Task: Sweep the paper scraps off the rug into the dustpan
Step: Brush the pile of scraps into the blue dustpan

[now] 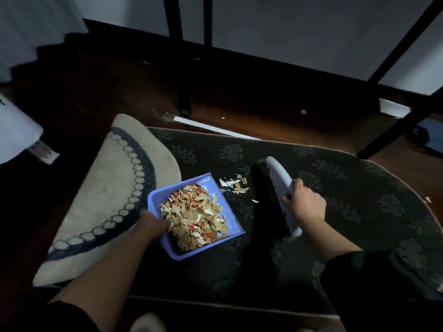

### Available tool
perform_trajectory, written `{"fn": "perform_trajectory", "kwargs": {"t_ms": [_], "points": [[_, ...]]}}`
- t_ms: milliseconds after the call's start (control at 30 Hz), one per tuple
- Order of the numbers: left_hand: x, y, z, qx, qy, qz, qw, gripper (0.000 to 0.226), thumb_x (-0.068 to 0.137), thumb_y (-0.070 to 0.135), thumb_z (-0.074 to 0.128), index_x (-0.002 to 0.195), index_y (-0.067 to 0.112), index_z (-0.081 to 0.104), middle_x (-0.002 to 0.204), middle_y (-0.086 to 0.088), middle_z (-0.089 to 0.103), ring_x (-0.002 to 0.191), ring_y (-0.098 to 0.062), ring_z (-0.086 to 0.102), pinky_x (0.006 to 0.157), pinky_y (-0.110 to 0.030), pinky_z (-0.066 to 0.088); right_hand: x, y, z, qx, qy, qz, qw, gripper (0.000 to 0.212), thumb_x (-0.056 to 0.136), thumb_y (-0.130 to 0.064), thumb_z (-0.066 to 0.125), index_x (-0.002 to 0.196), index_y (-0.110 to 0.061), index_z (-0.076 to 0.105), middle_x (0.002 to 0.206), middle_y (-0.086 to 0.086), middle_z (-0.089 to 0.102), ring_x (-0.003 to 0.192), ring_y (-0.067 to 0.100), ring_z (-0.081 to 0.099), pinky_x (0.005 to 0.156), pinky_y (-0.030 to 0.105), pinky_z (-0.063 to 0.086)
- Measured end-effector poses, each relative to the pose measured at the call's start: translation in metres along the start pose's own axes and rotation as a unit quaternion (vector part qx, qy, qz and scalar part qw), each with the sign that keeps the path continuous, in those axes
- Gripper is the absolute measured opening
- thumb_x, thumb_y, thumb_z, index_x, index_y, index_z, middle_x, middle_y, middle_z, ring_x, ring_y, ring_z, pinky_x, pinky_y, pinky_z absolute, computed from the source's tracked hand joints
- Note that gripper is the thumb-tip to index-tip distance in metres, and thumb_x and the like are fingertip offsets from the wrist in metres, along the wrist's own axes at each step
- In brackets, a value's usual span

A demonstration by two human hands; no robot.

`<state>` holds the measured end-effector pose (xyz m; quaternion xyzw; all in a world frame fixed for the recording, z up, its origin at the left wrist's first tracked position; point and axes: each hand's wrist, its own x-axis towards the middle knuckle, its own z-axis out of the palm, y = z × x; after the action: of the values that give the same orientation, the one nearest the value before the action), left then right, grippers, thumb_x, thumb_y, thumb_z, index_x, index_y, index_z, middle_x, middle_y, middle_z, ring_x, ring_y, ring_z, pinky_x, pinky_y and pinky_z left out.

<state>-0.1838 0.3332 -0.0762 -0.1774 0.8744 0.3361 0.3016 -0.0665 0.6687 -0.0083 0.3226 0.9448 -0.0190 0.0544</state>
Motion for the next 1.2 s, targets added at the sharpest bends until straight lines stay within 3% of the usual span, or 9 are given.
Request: {"fn": "perform_trajectory", "kwargs": {"t_ms": [100,300,433,600,767,967,1067,1200], "points": [[0.017,-0.010,-0.010,-0.025,0.000,-0.016,1.000,0.107,0.060,0.028,0.086,0.144,-0.004,0.027,0.136,-0.027,0.046,0.117,-0.038,0.054,0.091,-0.042,0.050,0.014,-0.014,0.005,0.000,0.003,-0.013,1.000,0.027,0.092,-0.033,0.049,0.107,-0.010,0.044,0.090,0.009,0.066,0.076,0.032,0.064,0.055,0.030,0.034],[0.035,-0.026,-0.029,0.002,0.008,-0.026,1.000,0.070,0.069,0.018,0.082,0.126,-0.009,0.051,0.121,-0.027,0.059,0.101,-0.031,0.061,0.078,-0.037,0.048,0.035,-0.034,0.013,-0.015,-0.002,-0.019,1.000,0.026,0.092,-0.030,0.050,0.107,-0.009,0.044,0.093,0.010,0.066,0.081,0.033,0.065,0.057,0.030,0.035],[0.044,-0.034,-0.031,0.043,0.000,-0.023,0.999,0.103,0.052,0.040,0.081,0.135,-0.007,0.041,0.128,-0.027,0.055,0.109,-0.036,0.060,0.085,-0.042,0.050,0.042,-0.036,0.021,-0.023,-0.009,-0.017,1.000,0.025,0.092,-0.029,0.051,0.105,-0.009,0.045,0.094,0.011,0.066,0.082,0.033,0.065,0.057,0.030,0.034],[0.045,-0.026,-0.019,0.112,-0.008,-0.009,0.994,0.089,0.077,0.038,0.076,0.140,-0.008,0.033,0.134,-0.026,0.050,0.115,-0.037,0.056,0.086,-0.039,0.046,0.036,-0.045,0.033,-0.033,-0.050,-0.068,0.996,0.036,0.092,-0.039,0.052,0.116,-0.013,0.045,0.102,0.010,0.065,0.090,0.033,0.064,0.063,0.032,0.039],[0.053,-0.026,-0.020,0.124,-0.016,0.006,0.992,0.078,0.076,0.039,0.074,0.134,-0.003,0.044,0.128,-0.023,0.056,0.109,-0.035,0.059,0.077,-0.034,0.045,0.030,-0.060,0.034,-0.046,-0.069,-0.148,0.985,0.039,0.090,-0.040,0.052,0.121,-0.017,0.044,0.101,0.009,0.066,0.090,0.032,0.065,0.062,0.031,0.038],[0.056,-0.030,-0.019,0.102,-0.011,0.008,0.995,0.085,0.070,0.042,0.075,0.138,0.002,0.042,0.132,-0.021,0.054,0.114,-0.035,0.057,0.086,-0.038,0.048,0.013,-0.078,0.030,-0.032,-0.076,-0.239,0.968,0.044,0.089,-0.045,0.051,0.127,-0.025,0.045,0.100,0.007,0.067,0.089,0.030,0.065,0.066,0.032,0.046],[0.060,-0.034,-0.016,0.099,-0.004,0.017,0.995,0.096,0.054,0.053,0.066,0.134,0.003,0.046,0.129,-0.020,0.057,0.113,-0.033,0.059,0.088,-0.037,0.049,0.008,-0.076,0.023,-0.032,-0.052,-0.247,0.967,0.044,0.089,-0.047,0.049,0.127,-0.026,0.045,0.101,0.005,0.068,0.090,0.030,0.066,0.067,0.032,0.047],[0.038,-0.021,-0.015,0.095,-0.001,0.006,0.995,0.077,0.077,0.033,0.074,0.135,-0.004,0.040,0.132,-0.026,0.052,0.116,-0.036,0.056,0.089,-0.038,0.045,0.018,-0.060,0.012,-0.045,-0.010,-0.200,0.979,0.041,0.089,-0.045,0.050,0.122,-0.023,0.046,0.100,0.005,0.068,0.089,0.029,0.066,0.063,0.031,0.043]]}}
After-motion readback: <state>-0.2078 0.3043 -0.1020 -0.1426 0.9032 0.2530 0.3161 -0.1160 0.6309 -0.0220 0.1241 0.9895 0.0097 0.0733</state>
